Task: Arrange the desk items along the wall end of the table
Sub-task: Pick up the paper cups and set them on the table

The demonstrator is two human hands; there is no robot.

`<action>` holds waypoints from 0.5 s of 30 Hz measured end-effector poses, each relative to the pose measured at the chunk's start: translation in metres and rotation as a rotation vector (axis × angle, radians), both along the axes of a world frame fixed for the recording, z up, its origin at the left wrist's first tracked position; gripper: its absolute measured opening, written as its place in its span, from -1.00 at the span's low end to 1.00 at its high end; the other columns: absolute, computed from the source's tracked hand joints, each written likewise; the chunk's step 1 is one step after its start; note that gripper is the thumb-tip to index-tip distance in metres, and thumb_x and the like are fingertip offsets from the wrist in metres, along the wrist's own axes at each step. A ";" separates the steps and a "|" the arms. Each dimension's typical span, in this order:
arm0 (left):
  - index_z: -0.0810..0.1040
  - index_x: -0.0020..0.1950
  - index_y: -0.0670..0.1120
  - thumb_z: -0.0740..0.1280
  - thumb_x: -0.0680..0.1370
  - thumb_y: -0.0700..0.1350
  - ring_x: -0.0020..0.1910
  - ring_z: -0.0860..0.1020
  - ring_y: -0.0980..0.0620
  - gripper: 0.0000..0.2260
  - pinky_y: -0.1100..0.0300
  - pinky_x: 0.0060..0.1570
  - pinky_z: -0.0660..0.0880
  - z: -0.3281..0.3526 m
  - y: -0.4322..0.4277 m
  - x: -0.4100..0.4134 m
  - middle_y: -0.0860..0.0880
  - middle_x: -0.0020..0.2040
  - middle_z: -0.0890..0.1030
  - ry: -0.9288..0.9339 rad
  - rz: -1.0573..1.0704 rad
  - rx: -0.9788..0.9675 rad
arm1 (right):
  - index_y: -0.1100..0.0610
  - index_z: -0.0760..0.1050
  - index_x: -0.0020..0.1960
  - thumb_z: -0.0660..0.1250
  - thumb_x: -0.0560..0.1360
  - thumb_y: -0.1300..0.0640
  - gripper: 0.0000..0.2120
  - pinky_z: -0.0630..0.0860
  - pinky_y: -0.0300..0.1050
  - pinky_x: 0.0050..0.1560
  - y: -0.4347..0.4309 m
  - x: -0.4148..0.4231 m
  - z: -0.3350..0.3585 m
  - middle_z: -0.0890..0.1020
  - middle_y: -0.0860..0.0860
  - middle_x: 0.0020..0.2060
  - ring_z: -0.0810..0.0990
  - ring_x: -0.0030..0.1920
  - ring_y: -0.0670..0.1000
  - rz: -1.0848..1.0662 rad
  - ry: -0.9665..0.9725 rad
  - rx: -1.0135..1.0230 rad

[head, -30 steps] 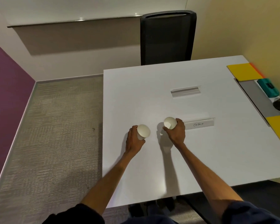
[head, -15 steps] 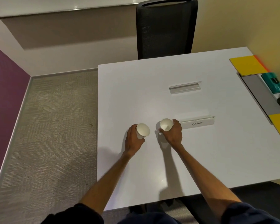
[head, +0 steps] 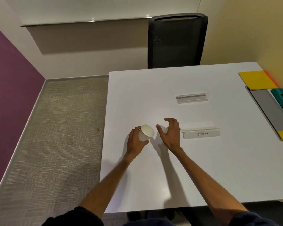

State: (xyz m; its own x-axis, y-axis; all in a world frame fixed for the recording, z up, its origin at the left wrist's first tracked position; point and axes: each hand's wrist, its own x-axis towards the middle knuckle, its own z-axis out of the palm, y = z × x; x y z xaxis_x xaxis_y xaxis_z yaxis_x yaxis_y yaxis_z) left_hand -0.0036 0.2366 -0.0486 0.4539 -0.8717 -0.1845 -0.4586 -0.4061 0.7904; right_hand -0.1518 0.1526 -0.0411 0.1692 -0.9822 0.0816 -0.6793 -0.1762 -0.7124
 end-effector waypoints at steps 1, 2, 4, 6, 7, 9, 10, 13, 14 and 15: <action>0.41 0.38 -0.11 0.58 0.36 -0.15 0.31 0.47 -0.05 -0.36 0.02 0.32 0.49 0.004 0.002 0.003 -0.08 0.32 0.51 -0.011 0.009 -0.009 | 0.16 0.48 0.24 0.40 0.51 -0.10 -0.57 0.45 0.00 0.20 0.000 0.006 0.002 0.52 0.04 0.18 0.49 0.23 0.05 0.033 -0.022 -0.005; 0.42 0.38 -0.10 0.59 0.36 -0.13 0.30 0.47 -0.04 -0.36 0.04 0.32 0.49 0.007 0.004 0.007 -0.08 0.31 0.52 -0.027 0.018 -0.016 | 0.16 0.49 0.23 0.40 0.51 -0.09 -0.58 0.47 -0.01 0.20 0.001 0.012 0.004 0.52 0.04 0.17 0.49 0.22 0.05 0.072 -0.050 -0.002; 0.43 0.38 -0.08 0.59 0.35 -0.11 0.29 0.47 -0.03 -0.35 0.08 0.29 0.50 0.014 0.011 0.016 -0.07 0.29 0.52 -0.050 0.044 -0.024 | 0.15 0.50 0.24 0.38 0.52 -0.08 -0.60 0.48 -0.01 0.23 0.004 0.026 0.008 0.52 0.04 0.18 0.50 0.22 0.04 0.162 -0.103 0.032; 0.44 0.37 -0.05 0.60 0.33 -0.12 0.27 0.46 -0.02 -0.35 0.09 0.25 0.51 0.017 0.021 0.029 -0.05 0.27 0.52 -0.054 0.076 -0.027 | 0.12 0.49 0.27 0.37 0.53 -0.09 -0.59 0.48 -0.03 0.25 0.009 0.041 0.012 0.51 0.02 0.20 0.50 0.23 0.02 0.241 -0.144 0.087; 0.44 0.37 -0.04 0.60 0.32 -0.13 0.27 0.46 -0.01 -0.35 0.11 0.22 0.51 0.019 0.027 0.035 -0.03 0.26 0.51 -0.055 0.093 -0.027 | 0.10 0.48 0.28 0.37 0.53 -0.10 -0.59 0.49 -0.05 0.25 0.013 0.050 0.014 0.51 0.00 0.22 0.51 0.23 0.01 0.272 -0.173 0.125; 0.45 0.36 -0.02 0.60 0.32 -0.14 0.26 0.45 0.00 -0.35 0.13 0.19 0.49 0.023 0.040 0.051 -0.02 0.25 0.51 -0.068 0.131 -0.026 | 0.08 0.46 0.32 0.38 0.52 -0.12 -0.55 0.50 -0.08 0.23 0.023 0.071 0.018 0.50 -0.03 0.25 0.52 0.22 -0.02 0.340 -0.220 0.226; 0.46 0.37 -0.02 0.59 0.32 -0.14 0.26 0.45 0.00 -0.35 0.13 0.20 0.49 0.025 0.046 0.060 -0.01 0.24 0.51 -0.080 0.151 -0.024 | 0.08 0.44 0.35 0.38 0.52 -0.12 -0.51 0.50 -0.08 0.24 0.029 0.082 0.020 0.50 -0.04 0.27 0.52 0.23 -0.02 0.380 -0.229 0.288; 0.47 0.38 -0.01 0.58 0.31 -0.15 0.28 0.44 0.00 -0.35 0.07 0.23 0.49 0.033 0.068 0.090 -0.01 0.26 0.50 -0.098 0.208 -0.019 | 0.09 0.40 0.41 0.37 0.52 -0.13 -0.46 0.48 -0.08 0.29 0.046 0.120 0.025 0.52 0.01 0.28 0.51 0.25 0.00 0.477 -0.235 0.447; 0.47 0.38 -0.01 0.58 0.31 -0.15 0.28 0.43 -0.01 -0.34 0.05 0.22 0.49 0.036 0.077 0.102 -0.02 0.26 0.50 -0.107 0.217 -0.020 | 0.10 0.40 0.42 0.37 0.52 -0.14 -0.45 0.46 -0.07 0.31 0.052 0.133 0.026 0.53 0.02 0.28 0.51 0.26 0.00 0.493 -0.239 0.485; 0.47 0.39 -0.02 0.59 0.31 -0.15 0.28 0.43 -0.02 -0.33 0.04 0.22 0.49 0.038 0.086 0.114 -0.02 0.26 0.50 -0.125 0.220 -0.023 | 0.11 0.40 0.42 0.37 0.52 -0.14 -0.44 0.46 -0.05 0.33 0.059 0.147 0.028 0.53 0.03 0.28 0.52 0.27 0.01 0.507 -0.241 0.513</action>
State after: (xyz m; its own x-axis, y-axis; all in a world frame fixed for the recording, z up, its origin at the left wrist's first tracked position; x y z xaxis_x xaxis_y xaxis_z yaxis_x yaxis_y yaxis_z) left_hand 0.1109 0.3229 -0.0103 0.6509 -0.7530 -0.0968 -0.4557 -0.4895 0.7434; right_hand -0.0046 0.2115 -0.0129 0.6452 -0.7136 -0.2727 -0.4184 -0.0314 -0.9077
